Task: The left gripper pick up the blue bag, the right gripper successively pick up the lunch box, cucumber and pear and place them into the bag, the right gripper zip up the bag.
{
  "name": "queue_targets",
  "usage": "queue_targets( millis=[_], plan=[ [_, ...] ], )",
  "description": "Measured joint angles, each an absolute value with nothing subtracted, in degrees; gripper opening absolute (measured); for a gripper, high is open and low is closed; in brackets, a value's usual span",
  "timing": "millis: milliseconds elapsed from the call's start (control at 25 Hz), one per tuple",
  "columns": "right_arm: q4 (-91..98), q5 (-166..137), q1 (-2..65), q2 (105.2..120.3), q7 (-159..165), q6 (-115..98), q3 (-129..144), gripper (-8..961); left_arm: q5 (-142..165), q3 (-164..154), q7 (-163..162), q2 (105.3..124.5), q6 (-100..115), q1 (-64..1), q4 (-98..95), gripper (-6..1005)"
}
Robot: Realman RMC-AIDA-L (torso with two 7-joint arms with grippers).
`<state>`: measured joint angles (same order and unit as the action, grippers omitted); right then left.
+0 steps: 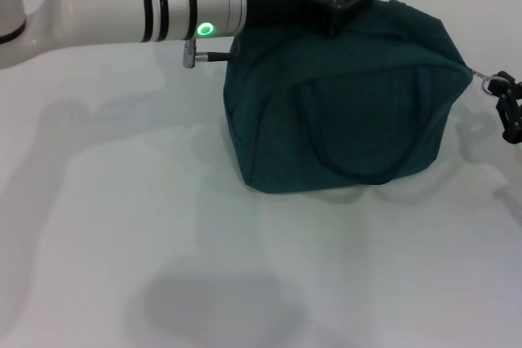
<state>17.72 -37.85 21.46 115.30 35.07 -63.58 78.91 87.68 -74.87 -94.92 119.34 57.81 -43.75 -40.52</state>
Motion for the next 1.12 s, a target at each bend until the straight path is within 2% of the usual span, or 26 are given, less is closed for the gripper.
queue_targets(
  millis=[240, 440, 480, 680, 920, 1040, 1120],
  plan=[
    [18.51, -37.79, 21.61, 115.27, 36.34, -64.56, 79.19, 31, 87.26, -75.03, -94.39, 119.47, 57.83, -43.66, -40.49, 58],
    [19.60, -39.20, 22.29, 114.68, 42.10, -65.29, 79.59, 45, 84.80, -75.33, -92.15, 119.71, 58.04, -42.86, -39.37, 89],
    [19.71, -39.99, 22.35, 114.45, 42.94, -65.31, 79.64, 48, 83.93, -75.37, -91.49, 119.74, 58.09, -42.57, -39.18, 125],
    [19.96, -44.89, 21.99, 112.74, 47.51, -67.25, 79.61, 204, 79.57, -75.46, -88.97, 119.86, 58.36, -40.96, -38.93, 302],
    [19.98, -47.83, 21.04, 111.03, 51.47, -70.44, 79.61, 465, 78.58, -75.49, -88.24, 119.88, 58.41, -40.52, -38.93, 367],
    [19.99, -50.01, 20.89, 110.27, 52.94, -71.93, 79.53, 634, 78.57, -75.50, -88.08, 119.88, 58.43, -40.12, -38.93, 400],
    [20.00, -51.24, 20.76, 109.81, 53.30, -73.44, 79.29, 633, 78.56, -75.49, -88.08, 119.89, 58.45, -39.99, -38.93, 422]
  ],
)
